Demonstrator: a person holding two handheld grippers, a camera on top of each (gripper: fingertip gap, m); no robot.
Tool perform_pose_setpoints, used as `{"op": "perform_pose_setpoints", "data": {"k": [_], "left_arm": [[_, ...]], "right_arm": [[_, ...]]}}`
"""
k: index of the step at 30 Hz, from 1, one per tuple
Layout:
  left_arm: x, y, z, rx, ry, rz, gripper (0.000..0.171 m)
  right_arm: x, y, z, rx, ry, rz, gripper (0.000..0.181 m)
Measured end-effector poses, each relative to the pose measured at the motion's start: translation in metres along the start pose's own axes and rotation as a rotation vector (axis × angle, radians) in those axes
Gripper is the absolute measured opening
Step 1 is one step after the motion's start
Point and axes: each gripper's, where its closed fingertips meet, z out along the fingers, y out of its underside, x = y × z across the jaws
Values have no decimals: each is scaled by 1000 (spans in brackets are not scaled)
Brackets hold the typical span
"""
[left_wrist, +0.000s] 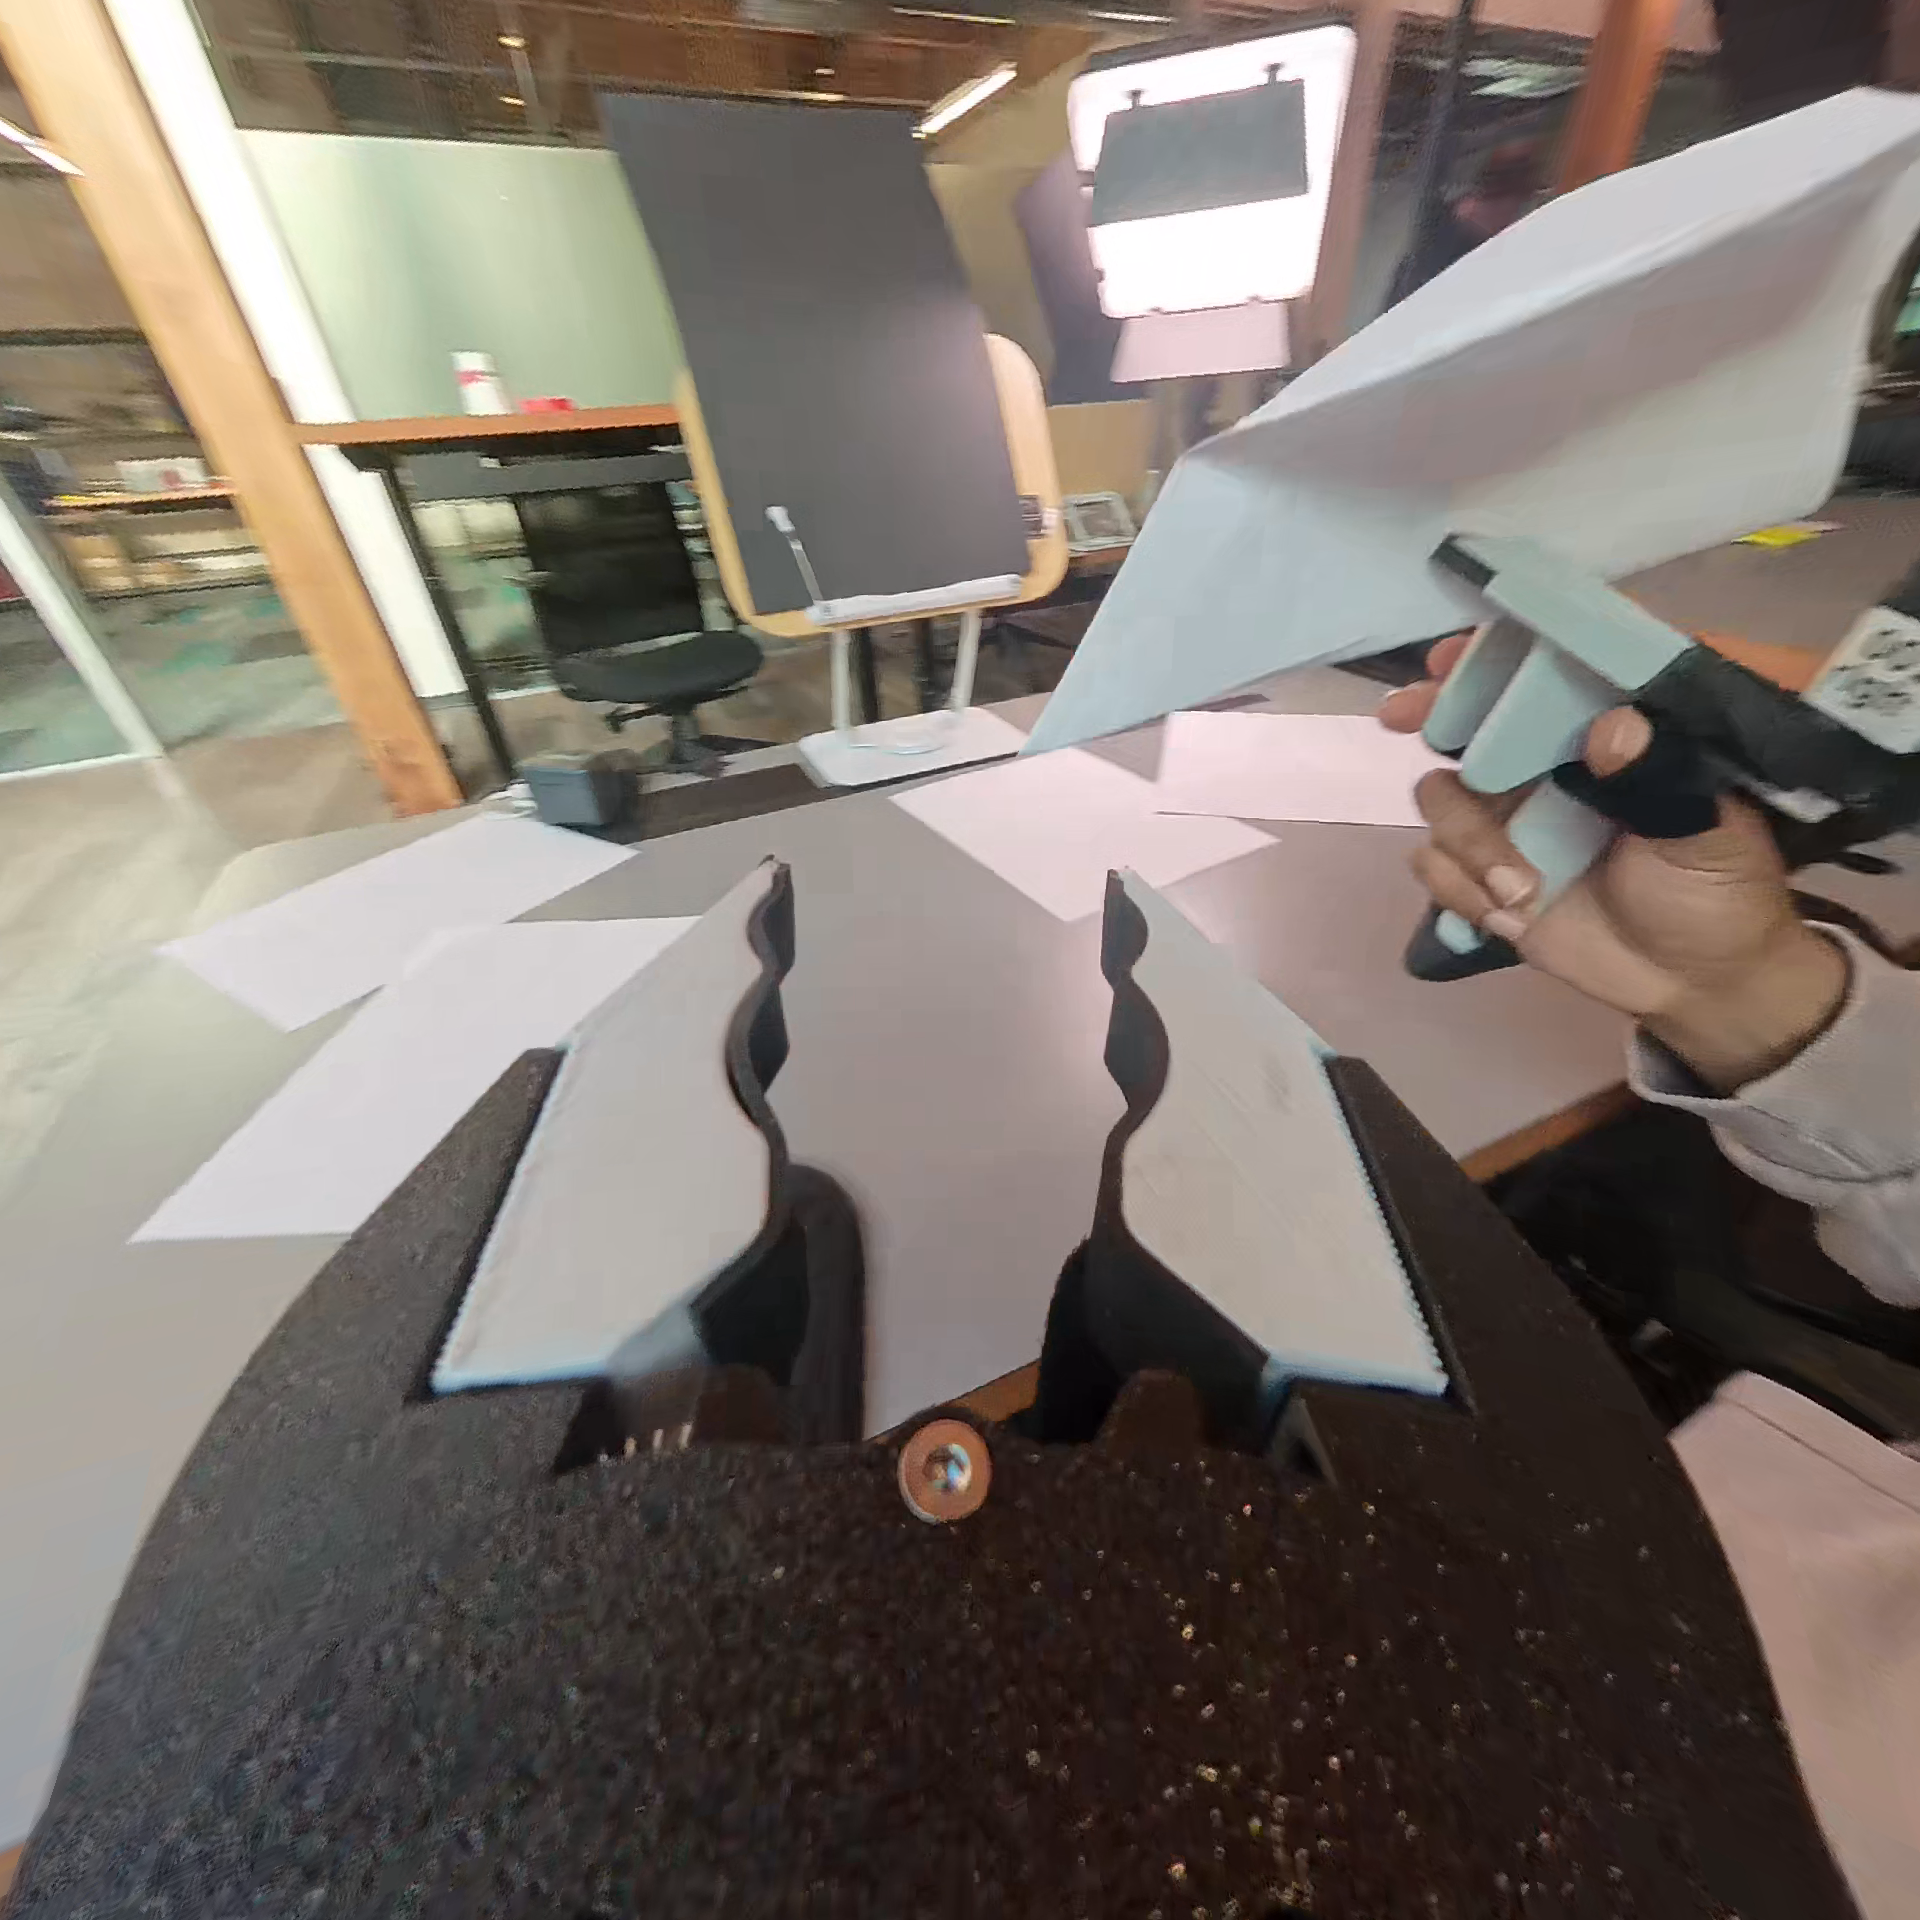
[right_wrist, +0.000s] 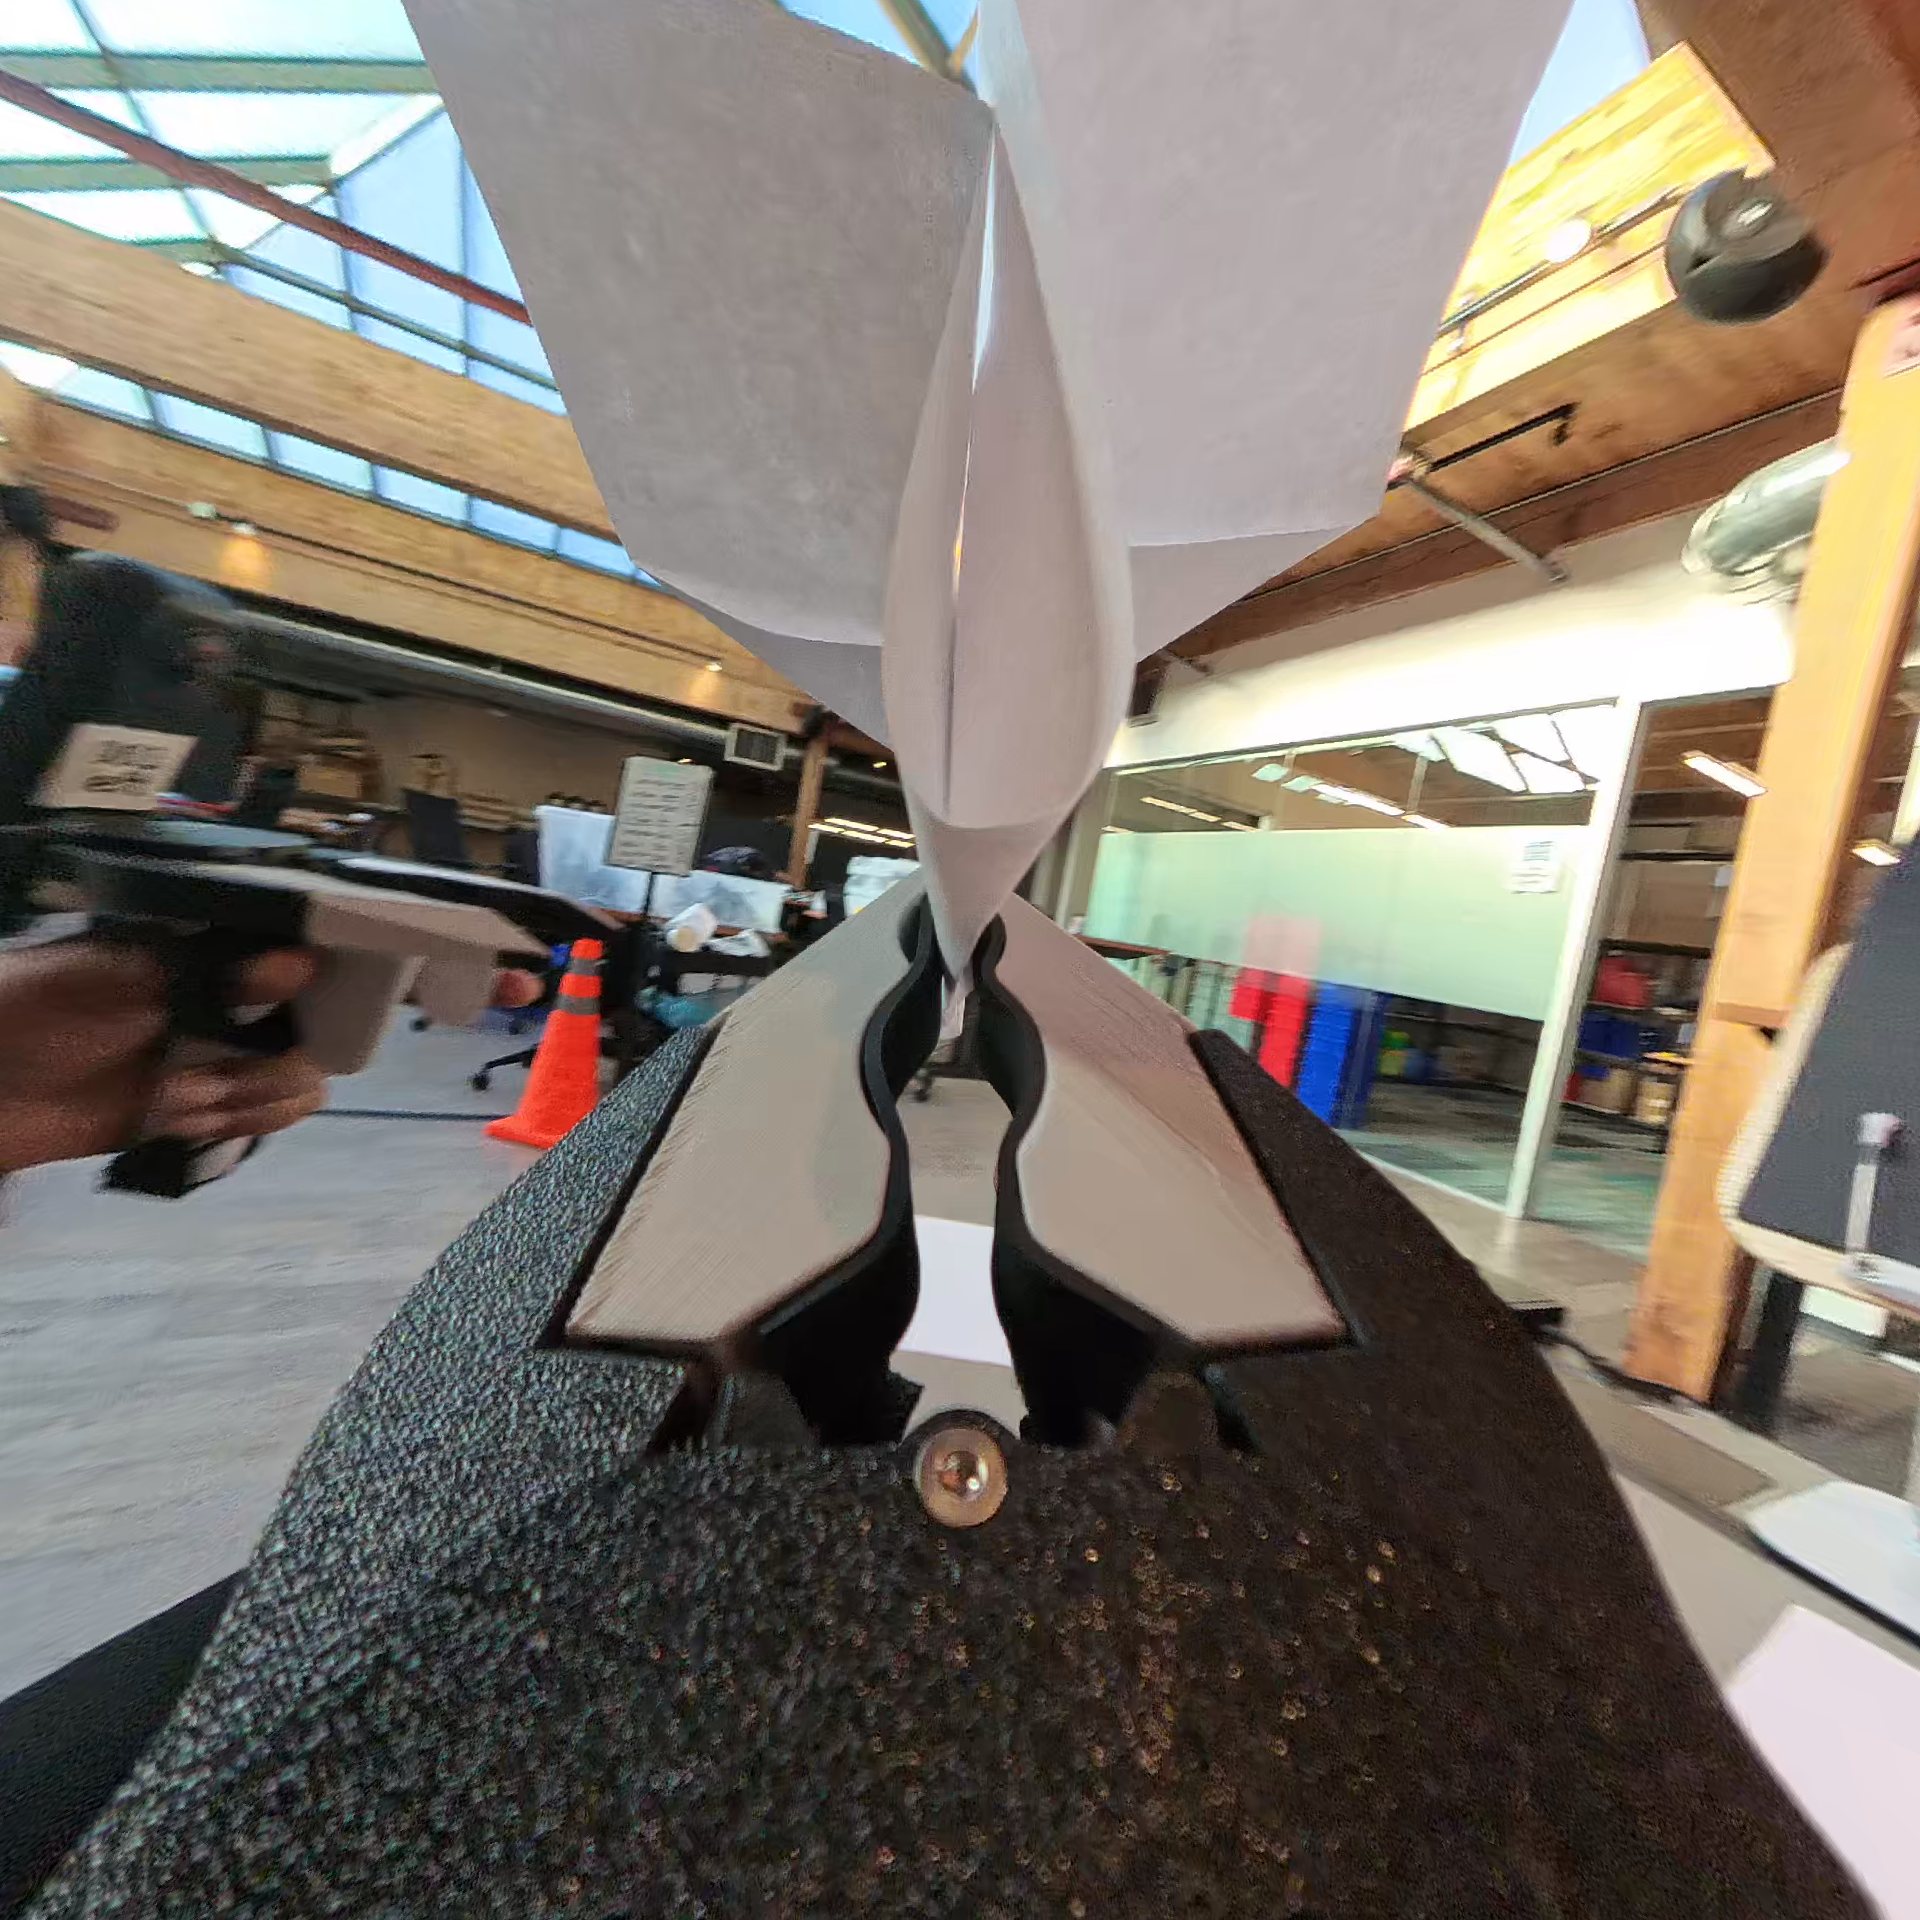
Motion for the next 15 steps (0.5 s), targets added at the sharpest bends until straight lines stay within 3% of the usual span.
{"op": "perform_pose_setpoints", "data": {"k": [3,6,10,15], "left_arm": [[-18,10,-13,-13,-209,39,67],[-22,14,-24,-13,-309,-9,77],[-24,12,-42,4,-397,-33,85],[-19,7,-60,46,-425,-64,85]], "right_arm": [[42,-11,7,61,182,-125,0],[63,-36,17,125,259,-205,0],[62,-109,18,251,298,-323,0],[34,-207,-15,417,339,-441,0]]}}
